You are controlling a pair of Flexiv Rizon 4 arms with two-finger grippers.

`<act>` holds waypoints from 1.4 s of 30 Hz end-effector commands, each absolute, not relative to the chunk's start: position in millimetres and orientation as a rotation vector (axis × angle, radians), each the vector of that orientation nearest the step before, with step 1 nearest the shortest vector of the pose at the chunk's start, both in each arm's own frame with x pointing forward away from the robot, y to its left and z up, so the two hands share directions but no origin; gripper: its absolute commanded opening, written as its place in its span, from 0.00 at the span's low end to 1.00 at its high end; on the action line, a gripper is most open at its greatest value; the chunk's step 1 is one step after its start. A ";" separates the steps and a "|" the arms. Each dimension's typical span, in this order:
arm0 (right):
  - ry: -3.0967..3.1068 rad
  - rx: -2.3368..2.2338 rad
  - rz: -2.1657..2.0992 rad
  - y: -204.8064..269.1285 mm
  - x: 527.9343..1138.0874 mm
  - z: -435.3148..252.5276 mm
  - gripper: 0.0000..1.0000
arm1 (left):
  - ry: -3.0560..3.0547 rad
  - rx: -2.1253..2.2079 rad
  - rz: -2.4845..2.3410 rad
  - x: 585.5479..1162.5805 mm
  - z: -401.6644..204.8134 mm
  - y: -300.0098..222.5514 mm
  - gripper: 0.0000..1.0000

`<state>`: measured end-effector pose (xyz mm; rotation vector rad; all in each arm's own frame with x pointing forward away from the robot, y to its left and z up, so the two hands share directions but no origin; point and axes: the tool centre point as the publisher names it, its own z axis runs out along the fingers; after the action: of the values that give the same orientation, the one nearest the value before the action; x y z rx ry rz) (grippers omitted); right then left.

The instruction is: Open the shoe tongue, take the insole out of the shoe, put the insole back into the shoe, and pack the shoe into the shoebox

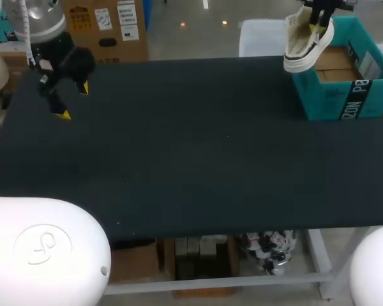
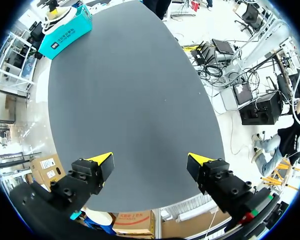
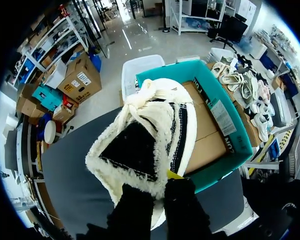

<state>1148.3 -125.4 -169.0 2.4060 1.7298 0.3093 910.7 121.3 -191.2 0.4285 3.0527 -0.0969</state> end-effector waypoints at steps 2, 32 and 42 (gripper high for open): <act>1.904 2.574 0.098 -153.3 1161.0 -175.5 0.00 | 3.052 0.428 -0.094 910.3 -190.8 121.2 1.00; 1.841 2.686 0.162 -269.4 1212.0 -241.7 0.00 | 3.052 0.428 -0.094 910.3 -190.8 121.2 1.00; 1.882 2.749 0.147 -272.0 1221.4 -267.2 1.00 | 3.052 0.428 -0.094 910.3 -190.8 121.2 1.00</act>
<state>1212.1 -265.5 -263.2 2.6620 1.7925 0.2451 910.7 121.3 -191.0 0.4285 3.0527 -0.0966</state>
